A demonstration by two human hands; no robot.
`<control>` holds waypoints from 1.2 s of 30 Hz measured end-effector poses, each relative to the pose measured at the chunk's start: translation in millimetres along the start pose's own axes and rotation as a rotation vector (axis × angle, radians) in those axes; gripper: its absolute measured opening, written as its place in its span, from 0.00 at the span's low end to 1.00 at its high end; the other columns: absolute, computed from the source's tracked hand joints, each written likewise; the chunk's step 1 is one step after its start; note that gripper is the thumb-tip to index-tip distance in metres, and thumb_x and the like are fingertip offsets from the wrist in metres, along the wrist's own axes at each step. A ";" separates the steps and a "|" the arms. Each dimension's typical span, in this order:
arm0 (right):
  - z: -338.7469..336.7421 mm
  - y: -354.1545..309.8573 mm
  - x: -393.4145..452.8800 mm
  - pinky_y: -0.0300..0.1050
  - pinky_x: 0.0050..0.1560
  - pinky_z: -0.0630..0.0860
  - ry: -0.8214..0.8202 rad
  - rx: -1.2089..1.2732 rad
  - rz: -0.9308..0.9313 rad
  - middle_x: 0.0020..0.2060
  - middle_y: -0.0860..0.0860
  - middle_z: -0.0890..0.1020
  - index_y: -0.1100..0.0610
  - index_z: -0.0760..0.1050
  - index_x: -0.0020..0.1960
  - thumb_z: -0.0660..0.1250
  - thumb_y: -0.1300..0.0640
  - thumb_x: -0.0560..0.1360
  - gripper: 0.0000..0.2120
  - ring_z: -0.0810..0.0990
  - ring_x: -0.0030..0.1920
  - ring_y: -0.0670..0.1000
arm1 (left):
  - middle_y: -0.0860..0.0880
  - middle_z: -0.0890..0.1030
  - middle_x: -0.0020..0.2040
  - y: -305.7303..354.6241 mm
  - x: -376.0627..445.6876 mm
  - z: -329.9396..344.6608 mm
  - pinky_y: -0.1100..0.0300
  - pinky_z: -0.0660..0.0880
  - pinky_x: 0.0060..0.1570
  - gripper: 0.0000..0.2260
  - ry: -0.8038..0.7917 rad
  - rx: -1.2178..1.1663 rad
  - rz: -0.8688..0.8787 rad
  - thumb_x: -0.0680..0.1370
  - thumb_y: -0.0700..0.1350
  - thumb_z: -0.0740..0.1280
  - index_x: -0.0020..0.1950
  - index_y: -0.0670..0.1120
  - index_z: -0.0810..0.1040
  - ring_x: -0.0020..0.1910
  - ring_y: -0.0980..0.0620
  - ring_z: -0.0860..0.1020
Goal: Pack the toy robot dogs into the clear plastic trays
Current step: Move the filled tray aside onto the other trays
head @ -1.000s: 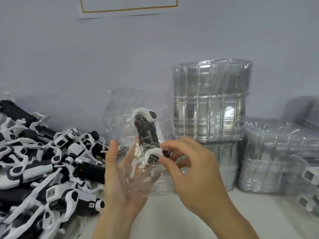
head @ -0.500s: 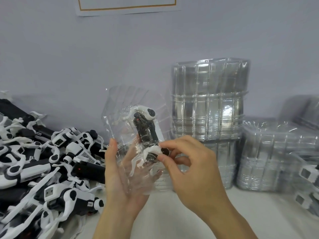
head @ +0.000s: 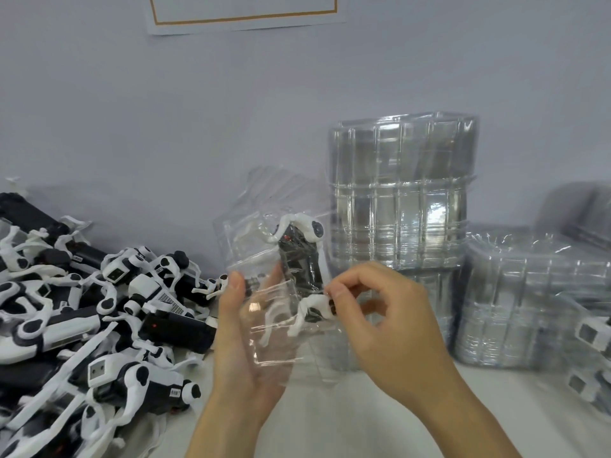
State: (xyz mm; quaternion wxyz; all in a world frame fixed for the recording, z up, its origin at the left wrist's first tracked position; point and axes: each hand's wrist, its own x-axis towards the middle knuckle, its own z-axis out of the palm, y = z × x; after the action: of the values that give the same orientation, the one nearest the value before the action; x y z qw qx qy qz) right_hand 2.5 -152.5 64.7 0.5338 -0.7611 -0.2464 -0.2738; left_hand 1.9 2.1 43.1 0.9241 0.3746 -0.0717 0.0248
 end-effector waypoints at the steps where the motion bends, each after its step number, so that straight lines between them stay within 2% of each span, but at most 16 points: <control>1: -0.2 -0.3 0.9 0.42 0.42 0.78 0.030 -0.019 -0.008 0.38 0.43 0.82 0.50 0.82 0.42 0.70 0.60 0.77 0.07 0.81 0.43 0.48 | 0.40 0.86 0.53 -0.6 -0.1 0.0 0.52 0.82 0.37 0.26 -0.013 0.000 -0.010 0.68 0.66 0.69 0.55 0.47 0.87 0.46 0.43 0.86; 4: -0.2 -1.3 1.8 0.40 0.42 0.79 0.119 -0.003 -0.014 0.41 0.41 0.82 0.48 0.81 0.48 0.70 0.58 0.76 0.06 0.82 0.46 0.46 | 0.40 0.85 0.56 -1.8 0.2 -0.1 0.52 0.82 0.39 0.28 -0.041 0.055 -0.033 0.65 0.65 0.73 0.57 0.49 0.86 0.49 0.42 0.86; 8: 1.1 -2.6 1.6 0.36 0.55 0.77 0.148 -0.034 -0.036 0.55 0.35 0.80 0.45 0.76 0.66 0.69 0.56 0.78 0.17 0.78 0.59 0.40 | 0.40 0.84 0.59 -3.6 1.6 1.5 0.49 0.82 0.45 0.28 -0.045 0.123 -0.041 0.66 0.65 0.71 0.58 0.49 0.85 0.55 0.40 0.84; 10: 2.3 -3.4 2.1 0.38 0.58 0.77 0.140 -0.031 -0.054 0.59 0.33 0.78 0.46 0.74 0.69 0.68 0.56 0.79 0.20 0.77 0.63 0.39 | 0.39 0.84 0.59 -5.0 1.8 3.0 0.48 0.82 0.46 0.26 -0.045 0.128 -0.044 0.67 0.64 0.70 0.57 0.49 0.86 0.55 0.40 0.84; 14: 1.9 -3.2 2.6 0.41 0.59 0.78 0.158 -0.032 -0.061 0.60 0.36 0.80 0.48 0.76 0.69 0.68 0.59 0.79 0.19 0.77 0.63 0.40 | 0.39 0.85 0.55 -6.1 1.4 0.8 0.50 0.83 0.43 0.21 -0.034 0.134 -0.052 0.72 0.62 0.69 0.55 0.49 0.87 0.52 0.41 0.85; 19: -0.1 -3.0 2.7 0.45 0.60 0.80 0.193 -0.020 -0.049 0.59 0.37 0.81 0.49 0.78 0.68 0.68 0.61 0.79 0.19 0.79 0.61 0.39 | 0.40 0.84 0.60 -5.1 0.9 3.4 0.47 0.83 0.46 0.25 -0.054 0.159 -0.063 0.66 0.64 0.71 0.56 0.50 0.86 0.56 0.39 0.83; 25: -0.3 -1.6 2.9 0.42 0.58 0.80 0.200 -0.019 -0.039 0.57 0.37 0.82 0.48 0.78 0.67 0.69 0.61 0.78 0.19 0.79 0.59 0.39 | 0.41 0.86 0.52 -7.0 1.0 2.3 0.51 0.83 0.41 0.21 -0.063 0.167 -0.042 0.72 0.63 0.68 0.54 0.50 0.87 0.49 0.42 0.86; 28: -0.6 -1.3 2.8 0.45 0.58 0.80 0.198 0.001 -0.033 0.57 0.37 0.82 0.49 0.78 0.67 0.69 0.61 0.78 0.19 0.80 0.60 0.42 | 0.41 0.86 0.53 -6.5 -0.1 3.7 0.51 0.83 0.42 0.23 -0.055 0.190 -0.044 0.69 0.64 0.70 0.54 0.51 0.87 0.50 0.42 0.86; 33: -0.1 0.3 2.4 0.33 0.50 0.79 0.182 0.013 -0.024 0.56 0.36 0.81 0.47 0.77 0.68 0.71 0.61 0.77 0.21 0.80 0.58 0.39 | 0.44 0.85 0.57 -5.2 0.6 9.9 0.50 0.82 0.45 0.26 -0.055 0.219 -0.030 0.66 0.66 0.71 0.57 0.53 0.86 0.55 0.43 0.85; 36: 0.4 1.4 1.6 0.33 0.49 0.78 0.161 -0.012 0.000 0.57 0.35 0.79 0.45 0.76 0.67 0.71 0.59 0.77 0.21 0.79 0.56 0.39 | 0.43 0.85 0.56 -4.3 1.3 14.8 0.49 0.82 0.46 0.27 -0.040 0.222 0.004 0.66 0.67 0.71 0.59 0.52 0.85 0.54 0.42 0.85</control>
State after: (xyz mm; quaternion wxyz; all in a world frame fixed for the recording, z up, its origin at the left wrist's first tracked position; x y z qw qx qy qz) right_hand 4.7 -152.4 64.7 0.5474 -0.7398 -0.2009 -0.3356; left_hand 1.9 -11.3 50.8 0.8753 0.4748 -0.0879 0.0269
